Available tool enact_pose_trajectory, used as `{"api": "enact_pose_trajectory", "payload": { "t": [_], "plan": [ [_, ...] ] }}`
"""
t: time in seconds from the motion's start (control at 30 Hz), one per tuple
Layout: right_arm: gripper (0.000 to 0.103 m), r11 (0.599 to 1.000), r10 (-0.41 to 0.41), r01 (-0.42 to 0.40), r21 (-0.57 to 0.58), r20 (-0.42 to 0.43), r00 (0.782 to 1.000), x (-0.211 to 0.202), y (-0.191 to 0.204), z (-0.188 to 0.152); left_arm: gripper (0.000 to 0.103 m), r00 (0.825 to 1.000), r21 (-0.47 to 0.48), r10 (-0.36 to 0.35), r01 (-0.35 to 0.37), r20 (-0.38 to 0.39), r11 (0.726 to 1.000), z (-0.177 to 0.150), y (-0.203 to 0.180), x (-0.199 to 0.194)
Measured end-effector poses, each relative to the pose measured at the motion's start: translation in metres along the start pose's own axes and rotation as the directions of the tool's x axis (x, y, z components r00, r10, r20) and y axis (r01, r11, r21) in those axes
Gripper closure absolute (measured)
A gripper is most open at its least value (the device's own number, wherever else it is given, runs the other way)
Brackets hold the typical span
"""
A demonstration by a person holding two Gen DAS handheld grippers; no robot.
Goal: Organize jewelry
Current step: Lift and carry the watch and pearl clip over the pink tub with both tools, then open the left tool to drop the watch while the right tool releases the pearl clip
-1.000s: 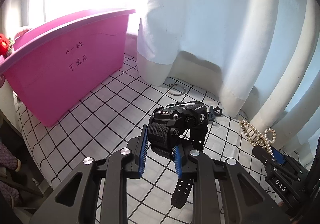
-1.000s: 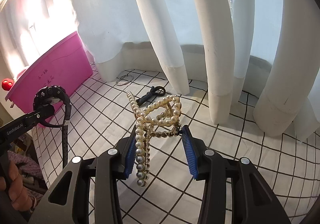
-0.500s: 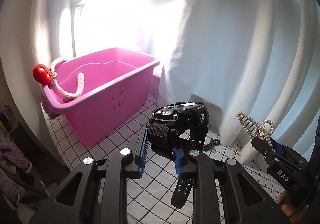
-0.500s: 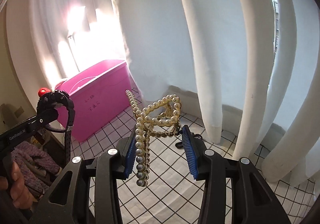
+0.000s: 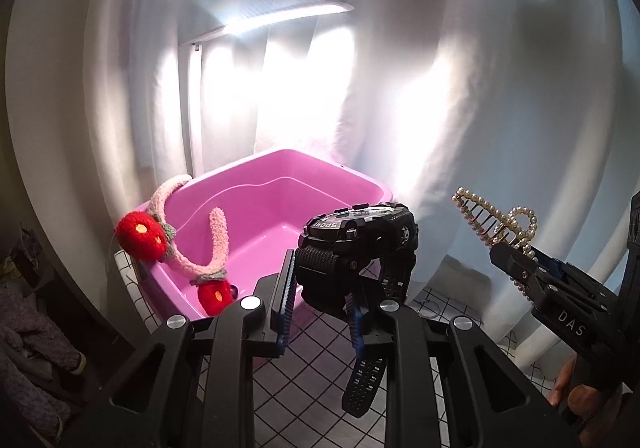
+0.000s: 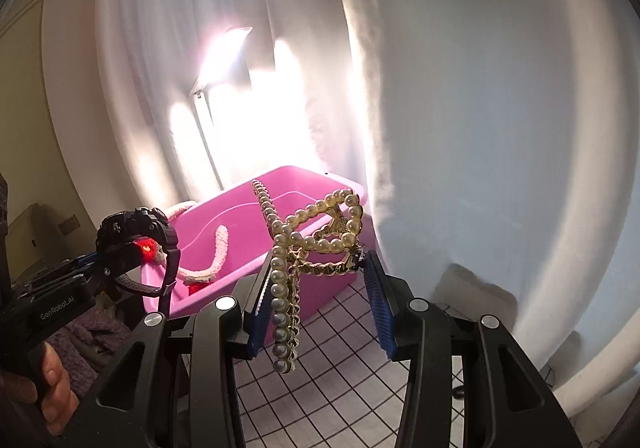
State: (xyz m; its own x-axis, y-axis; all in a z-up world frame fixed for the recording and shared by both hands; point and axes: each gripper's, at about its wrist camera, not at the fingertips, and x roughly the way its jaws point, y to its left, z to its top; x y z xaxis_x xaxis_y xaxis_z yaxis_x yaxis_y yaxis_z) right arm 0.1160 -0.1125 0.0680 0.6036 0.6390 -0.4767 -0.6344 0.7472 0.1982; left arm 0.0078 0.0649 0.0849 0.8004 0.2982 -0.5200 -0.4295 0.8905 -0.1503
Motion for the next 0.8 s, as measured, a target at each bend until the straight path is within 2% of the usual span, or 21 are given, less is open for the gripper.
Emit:
{"api": "enact_pose_trajectory", "payload": {
  "t": [0.23, 0.5, 0.7, 0.8],
  "plan": [
    [0.061, 0.999, 0.038, -0.039, -0.010, -0.035, 0.999, 0.078, 0.046, 0.051, 0.080, 1.000, -0.004, -0.002, 0.002, -0.017, 1.000, 0.047, 0.051, 0.053],
    [0.061, 0.998, 0.063, -0.062, 0.008, -0.173, 0.983, 0.161, 0.075, 0.074, 0.080, 0.991, 0.005, 0.034, -0.034, -0.133, 0.999, 0.065, 0.093, 0.114],
    [0.061, 0.997, 0.071, -0.070, 0.014, -0.309, 0.949, 0.202, 0.093, 0.064, 0.080, 0.965, 0.026, 0.077, -0.073, -0.251, 0.997, 0.055, 0.109, 0.147],
    [0.061, 0.998, 0.068, -0.062, 0.028, -0.380, 0.922, 0.224, 0.092, 0.062, 0.080, 0.949, 0.041, 0.094, -0.086, -0.301, 0.996, 0.049, 0.111, 0.160]
  ]
}}
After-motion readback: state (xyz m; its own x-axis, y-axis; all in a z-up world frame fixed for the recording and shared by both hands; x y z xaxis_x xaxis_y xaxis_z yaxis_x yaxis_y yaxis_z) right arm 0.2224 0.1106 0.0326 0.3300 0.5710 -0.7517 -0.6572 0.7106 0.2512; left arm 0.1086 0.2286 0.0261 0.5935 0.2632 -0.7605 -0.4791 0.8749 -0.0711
